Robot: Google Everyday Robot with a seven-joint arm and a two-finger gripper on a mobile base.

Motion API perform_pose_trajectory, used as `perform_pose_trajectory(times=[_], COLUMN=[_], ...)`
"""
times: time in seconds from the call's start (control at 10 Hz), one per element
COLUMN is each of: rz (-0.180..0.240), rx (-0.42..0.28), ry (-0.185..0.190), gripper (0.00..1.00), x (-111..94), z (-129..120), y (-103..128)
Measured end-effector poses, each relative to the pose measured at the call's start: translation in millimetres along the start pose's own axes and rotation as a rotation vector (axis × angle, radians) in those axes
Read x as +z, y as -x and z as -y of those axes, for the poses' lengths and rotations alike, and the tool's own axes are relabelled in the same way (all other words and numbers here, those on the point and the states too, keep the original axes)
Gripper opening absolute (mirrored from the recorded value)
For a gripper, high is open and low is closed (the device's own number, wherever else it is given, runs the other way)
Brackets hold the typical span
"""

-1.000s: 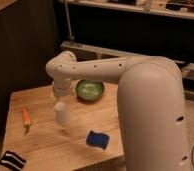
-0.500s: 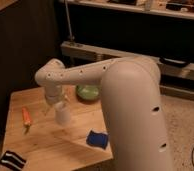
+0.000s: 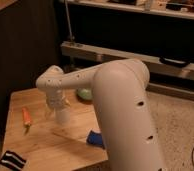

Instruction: Place the ceramic cup over the eraser

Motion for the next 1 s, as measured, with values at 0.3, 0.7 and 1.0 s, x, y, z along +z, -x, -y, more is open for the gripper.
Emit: perform_pose_trajectory(times=[0.3, 0.7, 1.0], rz=[0.002, 0.002, 0.017], rx=[0.028, 0.027, 0.026], ry=[0.021, 0.014, 0.001], gripper=[0.71, 0.31, 0.04], x=[13.1, 10.2, 10.5], z=[0.7, 3.3, 2.5], y=[-3.5, -4.7, -1.8])
